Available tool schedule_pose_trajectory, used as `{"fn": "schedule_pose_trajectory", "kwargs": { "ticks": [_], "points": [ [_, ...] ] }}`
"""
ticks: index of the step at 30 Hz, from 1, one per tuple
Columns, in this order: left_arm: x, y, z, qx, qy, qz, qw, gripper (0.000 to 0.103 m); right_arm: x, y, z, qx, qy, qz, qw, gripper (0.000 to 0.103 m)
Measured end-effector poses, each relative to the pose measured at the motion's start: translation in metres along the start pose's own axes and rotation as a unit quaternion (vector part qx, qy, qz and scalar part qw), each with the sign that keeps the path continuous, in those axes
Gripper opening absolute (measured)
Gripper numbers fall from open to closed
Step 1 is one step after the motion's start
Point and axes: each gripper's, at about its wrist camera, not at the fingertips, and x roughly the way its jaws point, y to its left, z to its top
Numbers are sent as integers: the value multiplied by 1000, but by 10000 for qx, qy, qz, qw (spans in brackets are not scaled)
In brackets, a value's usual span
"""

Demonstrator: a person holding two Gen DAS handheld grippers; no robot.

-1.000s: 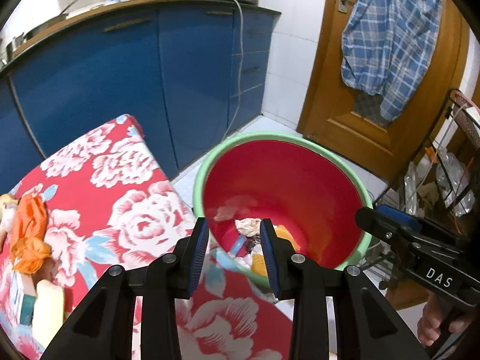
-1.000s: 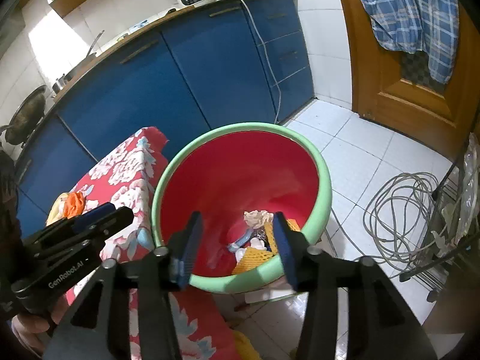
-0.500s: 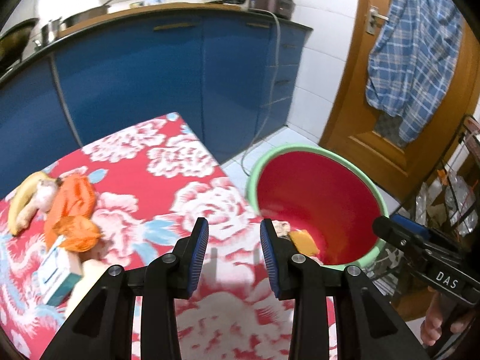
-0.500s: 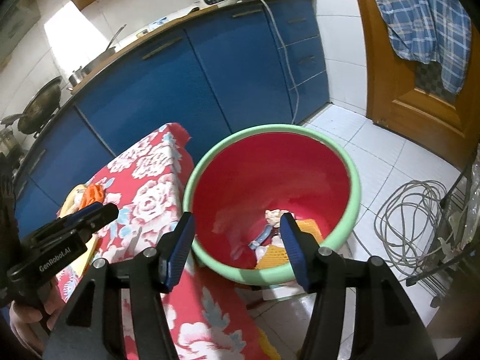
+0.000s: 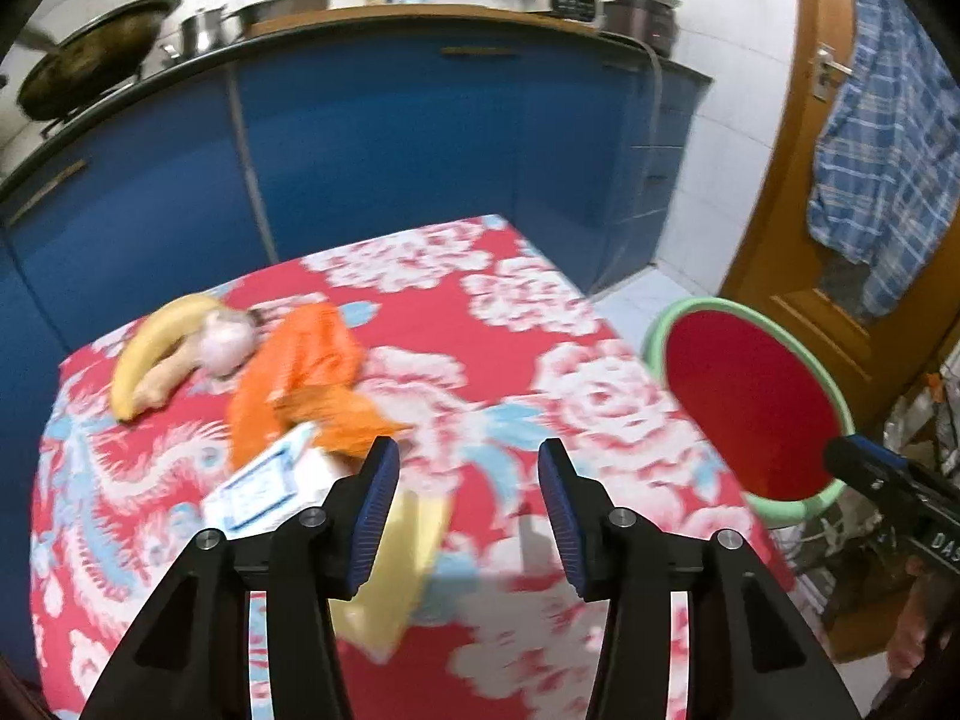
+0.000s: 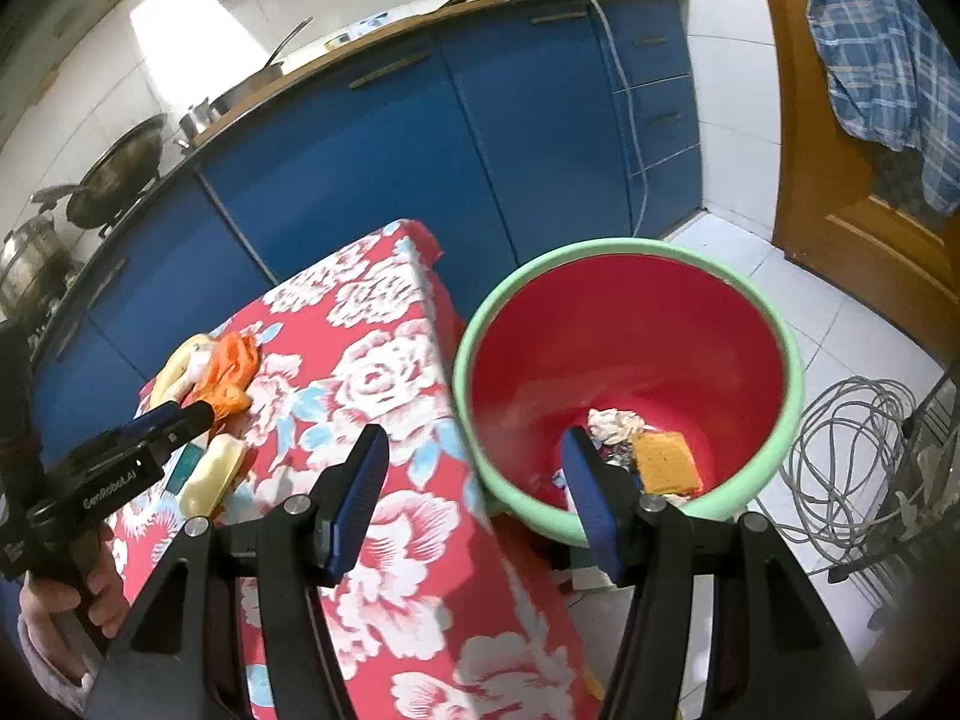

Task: Collect trash
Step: 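Move both open tools back over the table items, then grasp the white medicine box with the left tool while the right tool grasps the yellow sponge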

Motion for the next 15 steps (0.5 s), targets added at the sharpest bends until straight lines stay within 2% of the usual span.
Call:
{"fn": "schedule_pose_trajectory", "kwargs": {
  "ticks": [6,10,15],
  "points": [
    [0,34,-7,-142,103,269,9995,60,4,17,-4,-125,54,60,9999,62],
    [1,48,-11,-6,185,521,9985,74,7,29,-7,-220,109,107,9996,62],
    [10,71,-15,69,400,720,9966,76,10,42,-10,-300,183,192,9992,62]
  ]
}}
